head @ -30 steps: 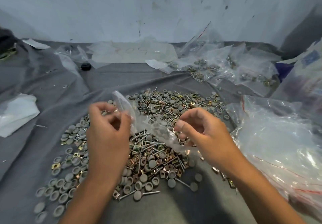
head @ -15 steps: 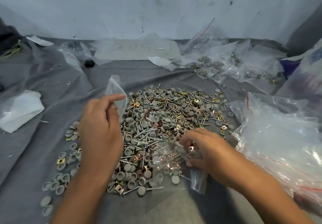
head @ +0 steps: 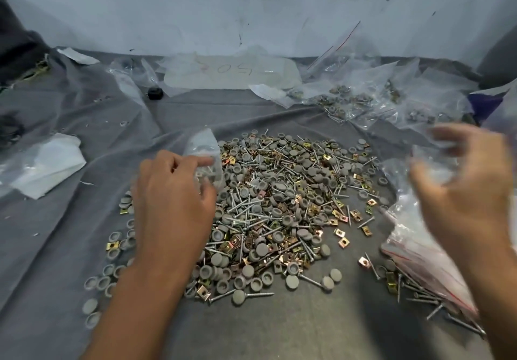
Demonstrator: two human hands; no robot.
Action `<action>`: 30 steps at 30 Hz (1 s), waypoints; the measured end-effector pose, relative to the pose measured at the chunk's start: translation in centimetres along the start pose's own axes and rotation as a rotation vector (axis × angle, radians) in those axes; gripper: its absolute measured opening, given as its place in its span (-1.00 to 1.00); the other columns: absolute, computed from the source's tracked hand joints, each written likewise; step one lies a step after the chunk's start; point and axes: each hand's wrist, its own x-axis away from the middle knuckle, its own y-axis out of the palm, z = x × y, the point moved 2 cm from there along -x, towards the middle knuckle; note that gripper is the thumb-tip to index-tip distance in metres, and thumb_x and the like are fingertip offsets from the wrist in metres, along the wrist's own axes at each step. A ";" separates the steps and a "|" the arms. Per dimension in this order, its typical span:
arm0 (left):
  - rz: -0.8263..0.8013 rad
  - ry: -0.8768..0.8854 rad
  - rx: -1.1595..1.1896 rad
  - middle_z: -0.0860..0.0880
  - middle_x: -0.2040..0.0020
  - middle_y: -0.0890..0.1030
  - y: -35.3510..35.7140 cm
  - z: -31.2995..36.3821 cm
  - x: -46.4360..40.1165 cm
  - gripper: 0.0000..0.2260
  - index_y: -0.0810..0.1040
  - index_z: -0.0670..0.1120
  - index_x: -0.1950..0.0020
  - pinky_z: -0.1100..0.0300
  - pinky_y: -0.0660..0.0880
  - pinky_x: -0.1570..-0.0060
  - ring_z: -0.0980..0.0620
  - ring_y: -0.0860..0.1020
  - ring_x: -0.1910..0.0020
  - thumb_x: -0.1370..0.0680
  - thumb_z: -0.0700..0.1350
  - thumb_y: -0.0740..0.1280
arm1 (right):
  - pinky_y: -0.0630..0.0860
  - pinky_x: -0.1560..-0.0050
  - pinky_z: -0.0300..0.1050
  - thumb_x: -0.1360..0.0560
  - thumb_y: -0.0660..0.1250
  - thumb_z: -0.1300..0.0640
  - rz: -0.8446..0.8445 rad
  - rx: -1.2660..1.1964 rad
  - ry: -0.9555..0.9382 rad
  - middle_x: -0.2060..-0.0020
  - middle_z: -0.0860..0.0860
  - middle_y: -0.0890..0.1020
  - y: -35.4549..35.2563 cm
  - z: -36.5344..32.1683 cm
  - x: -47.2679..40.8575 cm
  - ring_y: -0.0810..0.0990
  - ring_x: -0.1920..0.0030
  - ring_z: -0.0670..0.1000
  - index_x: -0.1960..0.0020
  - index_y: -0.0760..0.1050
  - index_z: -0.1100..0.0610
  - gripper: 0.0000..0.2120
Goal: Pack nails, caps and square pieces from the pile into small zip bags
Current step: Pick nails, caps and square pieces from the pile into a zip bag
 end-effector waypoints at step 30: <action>-0.150 0.115 -0.026 0.12 0.05 0.40 1.6 2.9 1.9 -0.61 0.58 0.04 -0.22 0.11 0.39 0.01 0.08 0.37 0.03 -0.49 0.21 0.37 | 0.54 0.17 -0.35 -0.53 0.43 0.13 -0.585 -0.675 -0.226 0.17 -0.17 0.66 7.6 -9.0 3.6 0.65 0.13 -0.13 -0.03 0.59 0.02 -0.91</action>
